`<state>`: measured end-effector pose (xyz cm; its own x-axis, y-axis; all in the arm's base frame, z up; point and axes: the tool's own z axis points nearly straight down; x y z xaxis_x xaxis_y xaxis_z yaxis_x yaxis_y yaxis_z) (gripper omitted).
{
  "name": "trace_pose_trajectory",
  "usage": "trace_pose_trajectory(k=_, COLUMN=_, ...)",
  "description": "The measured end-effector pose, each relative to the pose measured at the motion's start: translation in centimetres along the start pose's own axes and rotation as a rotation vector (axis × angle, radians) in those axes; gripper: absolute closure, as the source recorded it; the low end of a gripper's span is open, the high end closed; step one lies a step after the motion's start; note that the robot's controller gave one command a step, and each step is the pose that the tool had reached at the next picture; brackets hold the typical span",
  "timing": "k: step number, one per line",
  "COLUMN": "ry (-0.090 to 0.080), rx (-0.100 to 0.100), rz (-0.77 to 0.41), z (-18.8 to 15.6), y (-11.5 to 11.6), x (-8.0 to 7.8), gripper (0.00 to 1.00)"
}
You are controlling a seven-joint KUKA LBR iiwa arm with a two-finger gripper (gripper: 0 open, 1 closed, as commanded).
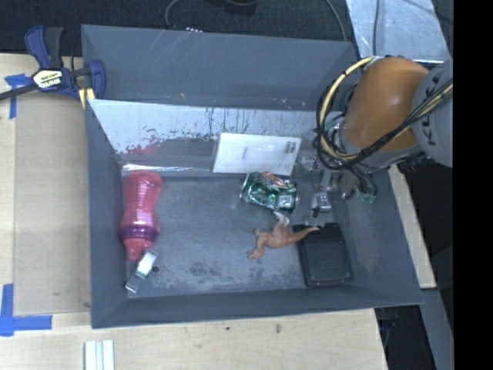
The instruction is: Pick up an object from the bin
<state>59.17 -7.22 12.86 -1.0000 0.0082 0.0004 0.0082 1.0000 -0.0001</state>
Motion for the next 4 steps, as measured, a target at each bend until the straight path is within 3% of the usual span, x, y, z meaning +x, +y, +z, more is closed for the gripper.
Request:
trace_pose_trajectory(k=1, ry=-0.007, rx=0.001, rz=-0.012, z=3.2, y=0.2, x=0.2, gripper=0.00)
trace_pose_trajectory(k=2, ry=0.004, rx=-0.001, rz=-0.102, z=2.7, y=0.8, x=1.8, gripper=0.00)
trace_pose_trajectory(k=3, ry=-0.012, rx=0.003, rz=-0.204, z=0.9, y=1.8, x=1.5, gripper=0.00)
trace_pose_trajectory(k=4, ry=-0.006, rx=0.001, rz=-0.396, z=3.8, y=3.3, x=3.0, gripper=0.00)
